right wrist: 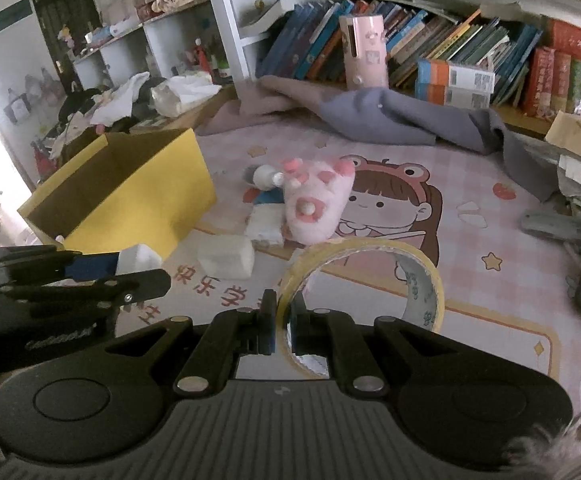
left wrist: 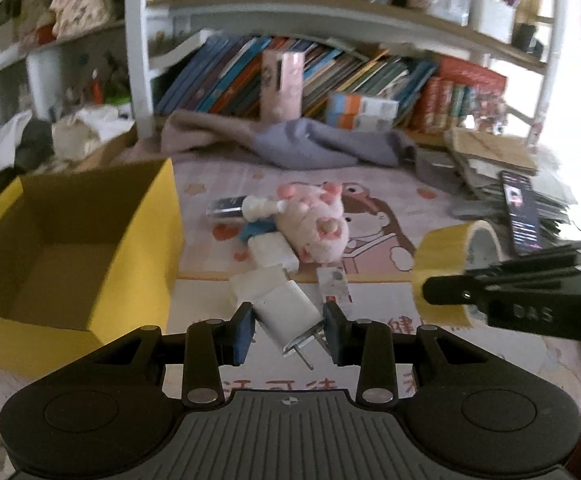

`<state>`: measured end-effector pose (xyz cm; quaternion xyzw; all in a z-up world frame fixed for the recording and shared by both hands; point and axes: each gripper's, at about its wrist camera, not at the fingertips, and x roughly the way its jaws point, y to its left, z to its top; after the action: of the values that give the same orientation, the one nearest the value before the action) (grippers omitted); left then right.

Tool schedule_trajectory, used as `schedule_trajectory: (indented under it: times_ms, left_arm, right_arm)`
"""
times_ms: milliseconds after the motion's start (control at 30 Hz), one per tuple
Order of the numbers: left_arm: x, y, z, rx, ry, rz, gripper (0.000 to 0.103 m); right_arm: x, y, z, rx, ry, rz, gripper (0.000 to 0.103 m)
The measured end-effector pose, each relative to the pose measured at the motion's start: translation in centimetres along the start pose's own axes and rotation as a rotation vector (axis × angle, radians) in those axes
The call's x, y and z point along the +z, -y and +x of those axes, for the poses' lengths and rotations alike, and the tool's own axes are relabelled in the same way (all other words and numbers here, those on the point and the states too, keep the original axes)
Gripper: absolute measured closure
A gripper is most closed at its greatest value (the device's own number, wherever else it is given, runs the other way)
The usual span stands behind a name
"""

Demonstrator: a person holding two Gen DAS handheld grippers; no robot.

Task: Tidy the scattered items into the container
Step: 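Lift the tape roll with the right tool while the left tool carries the charger to the box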

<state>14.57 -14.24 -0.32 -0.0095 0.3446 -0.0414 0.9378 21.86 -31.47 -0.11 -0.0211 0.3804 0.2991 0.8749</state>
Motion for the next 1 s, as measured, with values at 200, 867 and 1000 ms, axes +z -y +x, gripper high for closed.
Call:
schedule_trajectory:
  times_ms: [200,867,1000]
  left_arm:
    - [-1.3,-2.0,-2.9,-0.046,0.048,0.06,0.068]
    - [-9.1,-12.4,-12.1,-0.12,0.029,0.123,0.068]
    - [-10.2,-14.0,-13.4,-0.125,0.023,0.115,0.068]
  right_arm:
    - [-0.5,-4.2,-1.1,-0.041,0.039,-0.003,0.097]
    - [-7.7,-20.9,-2.5,-0.093,0.027,0.058,0.097]
    - [-8.6,-23.5,-2.8,-0.09,0.026,0.058,0.097]
